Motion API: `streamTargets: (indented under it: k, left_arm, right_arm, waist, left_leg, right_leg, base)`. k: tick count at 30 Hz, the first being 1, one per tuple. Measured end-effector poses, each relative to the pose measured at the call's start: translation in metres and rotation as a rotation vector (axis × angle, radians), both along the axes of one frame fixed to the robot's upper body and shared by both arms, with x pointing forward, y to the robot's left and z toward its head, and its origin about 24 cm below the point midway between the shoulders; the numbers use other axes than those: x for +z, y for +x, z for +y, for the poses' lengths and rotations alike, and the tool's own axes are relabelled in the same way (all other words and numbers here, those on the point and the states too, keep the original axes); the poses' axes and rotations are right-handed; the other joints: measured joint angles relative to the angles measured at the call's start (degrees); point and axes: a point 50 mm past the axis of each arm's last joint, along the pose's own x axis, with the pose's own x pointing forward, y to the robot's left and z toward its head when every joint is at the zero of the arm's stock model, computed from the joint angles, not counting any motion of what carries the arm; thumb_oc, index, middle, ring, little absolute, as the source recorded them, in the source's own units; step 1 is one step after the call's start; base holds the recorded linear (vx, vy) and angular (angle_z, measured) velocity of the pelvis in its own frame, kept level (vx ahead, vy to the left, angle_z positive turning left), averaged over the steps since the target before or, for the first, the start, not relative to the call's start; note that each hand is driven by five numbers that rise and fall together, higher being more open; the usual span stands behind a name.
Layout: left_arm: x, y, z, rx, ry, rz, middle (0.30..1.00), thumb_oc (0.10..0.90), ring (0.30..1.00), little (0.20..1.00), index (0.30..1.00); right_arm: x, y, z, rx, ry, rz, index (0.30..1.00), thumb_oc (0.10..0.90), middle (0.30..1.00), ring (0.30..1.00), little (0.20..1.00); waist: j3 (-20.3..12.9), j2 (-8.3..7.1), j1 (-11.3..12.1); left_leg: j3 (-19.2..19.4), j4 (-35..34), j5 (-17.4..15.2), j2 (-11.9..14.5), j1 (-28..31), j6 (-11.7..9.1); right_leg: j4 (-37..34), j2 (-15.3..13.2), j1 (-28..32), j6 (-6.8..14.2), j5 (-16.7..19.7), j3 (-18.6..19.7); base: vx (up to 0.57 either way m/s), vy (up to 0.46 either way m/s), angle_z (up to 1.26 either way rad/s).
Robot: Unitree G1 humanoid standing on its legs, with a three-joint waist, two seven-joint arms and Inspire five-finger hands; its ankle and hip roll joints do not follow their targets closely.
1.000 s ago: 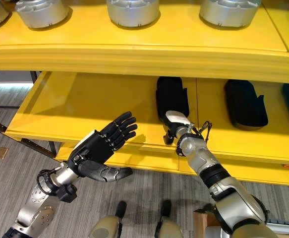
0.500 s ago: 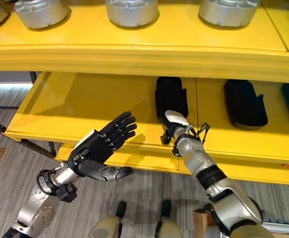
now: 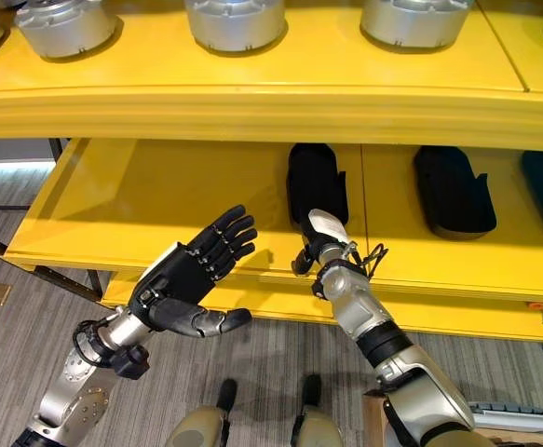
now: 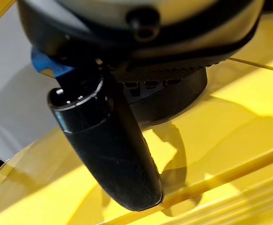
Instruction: Move parts from the plastic box to the shelf.
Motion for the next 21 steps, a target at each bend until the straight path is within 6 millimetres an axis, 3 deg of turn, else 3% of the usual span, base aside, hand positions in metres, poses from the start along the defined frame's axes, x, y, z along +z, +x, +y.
streamTargets:
  k: [8,16,21]
  left_arm:
    - [0.000,0.001,0.000,0.020,-0.005,0.009,1.000,0.900,1.000,1.000,1.000]
    - [-0.001,0.001,0.001,0.039,-0.008,0.018,1.000,0.900,1.000,1.000,1.000]
    - [-0.002,0.001,0.000,0.051,-0.013,0.026,1.000,0.900,1.000,1.000,1.000]
  right_arm:
    - [-0.005,-0.006,-0.005,-0.046,-0.009,-0.035,1.000,0.900,1.000,1.000,1.000]
    - [0.008,-0.007,-0.002,-0.034,-0.097,-0.247,1.000,0.900,1.000,1.000,1.000]
    - [0.016,-0.009,0.002,0.032,-0.108,-0.371,1.000,0.900,1.000,1.000,1.000]
  waist:
    - [-0.4,0.69,-0.3]
    - [-0.5,0.94,-0.3]
    - [-0.7,1.94,-0.3]
  left_leg:
    - [0.3,-0.1,0.0,0.0,0.0,0.0]
    - [1.1,-0.6,0.0,0.0,0.0,0.1]
    - [1.2,-1.0,0.1,-0.1,0.1,0.1]
  right_leg:
    - [0.0,-0.1,-0.1,0.0,0.0,0.3]
    - [0.0,-0.2,-0.8,0.2,0.1,1.0]
    - [0.0,-0.3,-0.9,0.3,0.1,1.1]
  base:
    - [0.00,0.000,0.00]
    - [0.00,0.035,-0.05]
    - [0.00,0.019,0.00]
